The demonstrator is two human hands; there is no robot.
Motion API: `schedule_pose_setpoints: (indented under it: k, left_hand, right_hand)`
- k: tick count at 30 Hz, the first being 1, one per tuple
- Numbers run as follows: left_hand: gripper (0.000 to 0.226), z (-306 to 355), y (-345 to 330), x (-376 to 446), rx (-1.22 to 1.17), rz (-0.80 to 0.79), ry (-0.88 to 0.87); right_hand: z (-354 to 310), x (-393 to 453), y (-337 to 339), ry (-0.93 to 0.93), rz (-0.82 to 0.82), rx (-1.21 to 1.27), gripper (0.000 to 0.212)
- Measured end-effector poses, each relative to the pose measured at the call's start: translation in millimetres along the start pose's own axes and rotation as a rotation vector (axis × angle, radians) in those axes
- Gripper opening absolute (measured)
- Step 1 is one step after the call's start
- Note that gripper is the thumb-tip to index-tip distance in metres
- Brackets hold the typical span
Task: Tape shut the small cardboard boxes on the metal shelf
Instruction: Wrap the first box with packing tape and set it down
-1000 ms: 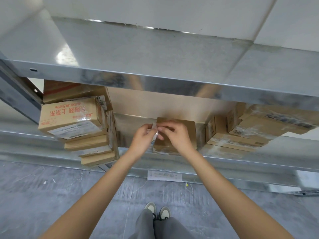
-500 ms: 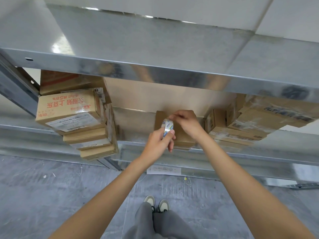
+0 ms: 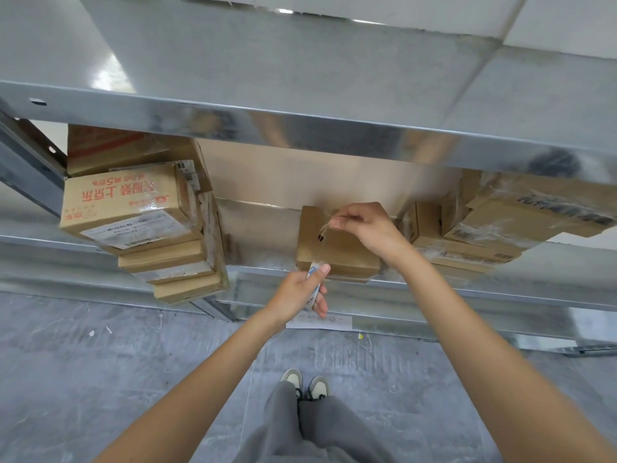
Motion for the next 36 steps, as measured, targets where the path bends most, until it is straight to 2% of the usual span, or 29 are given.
schedule_pose_setpoints:
  k: [2,5,9,14,19,25,31,36]
  left_hand:
    - [0.038,2,-5,-5,0.087,-0.005,-0.081]
    - [0.028,1,-16,-14,0.029,-0.036,-0.168]
    - [0.036,-10,-15,-17,0.013,0.024,-0.177]
    - [0.035,-21,-9,-10,-0.138,-0.004,-0.021]
    - [0.047,-18,-8,-1,-0.128,-0.015,0.068]
    - [0.044,-14,-17,0,-0.167,0.019,0.021]
    - [0.049,-9,-4,1,-0.204,0.239,0.052]
    - [0.040,4,-8,-6,-0.180,0.242,0.004]
  right_hand:
    - [3,3,7,-0.016,0.057,0.037,0.007]
    - [5,7,11,-0.022,0.102,0.032,0.014]
    - [3,7,4,0.002,0.085,-0.012,0.010]
    - [-8,7,4,0.068,0.096,0.014,0.007]
    - [-23,15,4,0.164,0.063,0.000,0.007]
    - [-7,49,18,0.152,0.113,-0.068,0.015]
    - [4,77,20,0.118,0.061,0.017,0.009]
    - [22,93,20,0.038,0.087,0.034,0.012]
Point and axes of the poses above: each hand's wrist, its own x-axis towards the middle knuckle, its own y-axis out of the back of the hand, z = x × y, the point moved 6 cm from there along x, towards the middle knuckle, and after that the axes turned 13 degrees about x, right-handed, at the moved point
